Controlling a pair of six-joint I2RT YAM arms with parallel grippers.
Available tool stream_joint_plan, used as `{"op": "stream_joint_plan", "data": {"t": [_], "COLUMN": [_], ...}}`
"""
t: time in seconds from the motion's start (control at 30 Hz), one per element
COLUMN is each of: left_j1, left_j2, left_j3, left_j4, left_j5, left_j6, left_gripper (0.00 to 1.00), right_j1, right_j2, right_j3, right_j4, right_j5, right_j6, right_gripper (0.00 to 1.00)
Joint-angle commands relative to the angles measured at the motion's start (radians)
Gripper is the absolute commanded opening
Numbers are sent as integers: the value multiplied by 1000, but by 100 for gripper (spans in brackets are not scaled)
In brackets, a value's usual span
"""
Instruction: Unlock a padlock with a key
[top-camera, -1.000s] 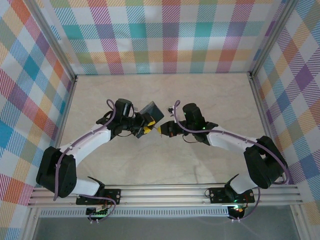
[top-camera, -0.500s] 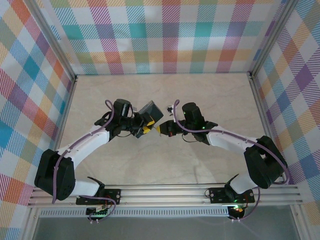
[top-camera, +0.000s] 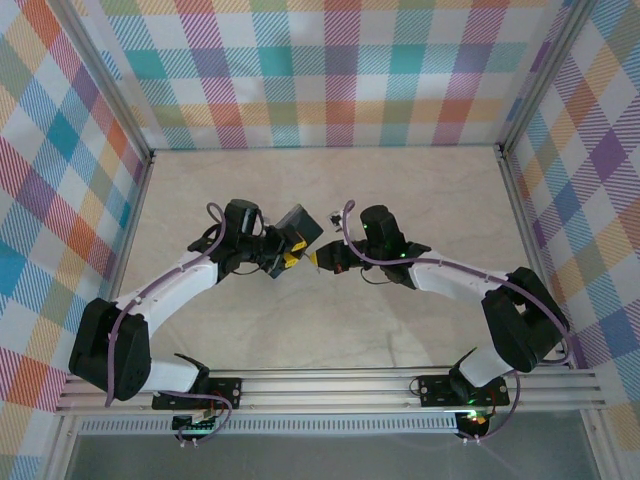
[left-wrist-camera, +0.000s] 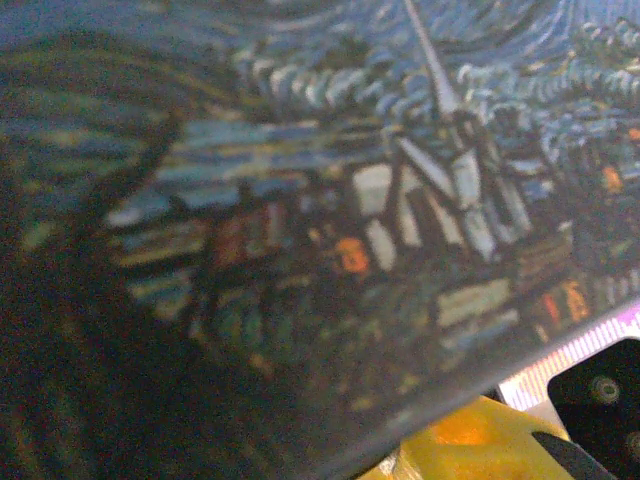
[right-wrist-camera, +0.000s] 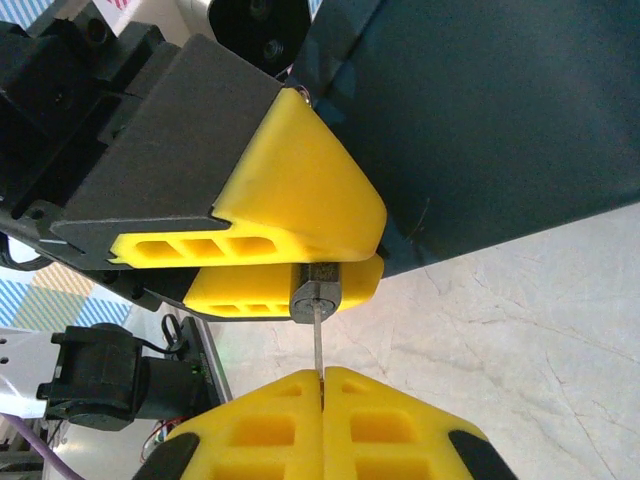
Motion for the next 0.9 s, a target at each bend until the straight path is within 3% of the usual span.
{"op": "stream_joint_plan", "data": {"t": [0.0,0.37,0.87], "left_j1": [2,14,14], "left_j2": [-20,0,-17], "left_j3": [-6,1,-7], "left_j4": [82,76,66], "left_j5": [25,11,12], "left_j6": [-28,-21,-14], "left_gripper": [18,17,17], "right_j1": [25,19,13], "right_j2": [-6,-92,-24], "right_j3": [46,-19,33], "right_j4": [38,-107,-56], "right_j5": [-11,91,43], "right_j6": [-25,-57,-31], "right_gripper": [5,5,6]}}
